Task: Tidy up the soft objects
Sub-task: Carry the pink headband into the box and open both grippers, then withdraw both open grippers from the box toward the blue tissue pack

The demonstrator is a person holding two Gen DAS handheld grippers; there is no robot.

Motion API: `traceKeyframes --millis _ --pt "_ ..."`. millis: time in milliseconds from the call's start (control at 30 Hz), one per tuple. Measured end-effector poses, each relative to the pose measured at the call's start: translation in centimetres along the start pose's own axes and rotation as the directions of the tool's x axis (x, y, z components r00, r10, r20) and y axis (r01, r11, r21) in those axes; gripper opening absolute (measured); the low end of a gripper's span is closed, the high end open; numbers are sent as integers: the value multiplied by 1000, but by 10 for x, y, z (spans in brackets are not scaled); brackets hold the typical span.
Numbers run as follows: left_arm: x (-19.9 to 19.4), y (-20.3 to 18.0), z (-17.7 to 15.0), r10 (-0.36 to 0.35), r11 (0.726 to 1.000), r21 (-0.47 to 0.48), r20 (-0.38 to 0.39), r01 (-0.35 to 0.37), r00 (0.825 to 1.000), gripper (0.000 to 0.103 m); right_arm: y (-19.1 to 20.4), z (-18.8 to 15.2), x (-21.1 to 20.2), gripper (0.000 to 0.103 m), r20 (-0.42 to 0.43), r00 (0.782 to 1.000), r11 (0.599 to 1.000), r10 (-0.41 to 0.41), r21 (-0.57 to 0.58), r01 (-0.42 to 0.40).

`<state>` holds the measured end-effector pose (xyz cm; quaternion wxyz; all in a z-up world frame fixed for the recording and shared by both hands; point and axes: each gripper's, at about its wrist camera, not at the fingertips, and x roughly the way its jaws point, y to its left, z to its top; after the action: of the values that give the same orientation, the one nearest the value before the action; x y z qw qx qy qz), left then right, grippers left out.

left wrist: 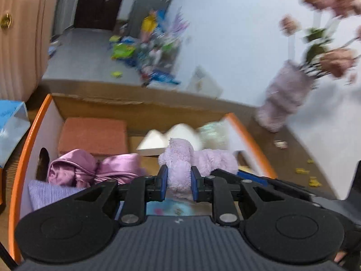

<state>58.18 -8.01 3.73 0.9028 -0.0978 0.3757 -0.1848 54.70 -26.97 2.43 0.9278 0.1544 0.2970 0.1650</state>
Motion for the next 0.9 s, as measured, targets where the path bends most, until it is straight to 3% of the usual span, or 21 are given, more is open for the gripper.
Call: traceKeyframes --millis 100,300,467,633,733,900 --pt "11 11 -2 38 999 7 -4 -38 999 27 -8 2 27 32 -46 999 1000 -3 13 4" --pt "1 17 -10 24 998 53 42 -26 999 38 -8 -2 42 35 -34 999 999 -32 -11 32" --pt "-23 7 -16 21 994 104 109 -32 994 48 0 -4 40 51 -28 996 994 -83 -75 80" --pt "-49 0 -24 30 991 126 135 -47 990 51 1 12 9 54 56 997 996 -60 -57 63" --pt "-72 -1 -29 63 989 121 160 -83 985 60 6 20 -25 58 131 990 997 -45 -51 52" --pt "-120 -10 -54 103 979 156 194 -135 976 62 14 6 -96 59 203 979 999 -3 -45 12"
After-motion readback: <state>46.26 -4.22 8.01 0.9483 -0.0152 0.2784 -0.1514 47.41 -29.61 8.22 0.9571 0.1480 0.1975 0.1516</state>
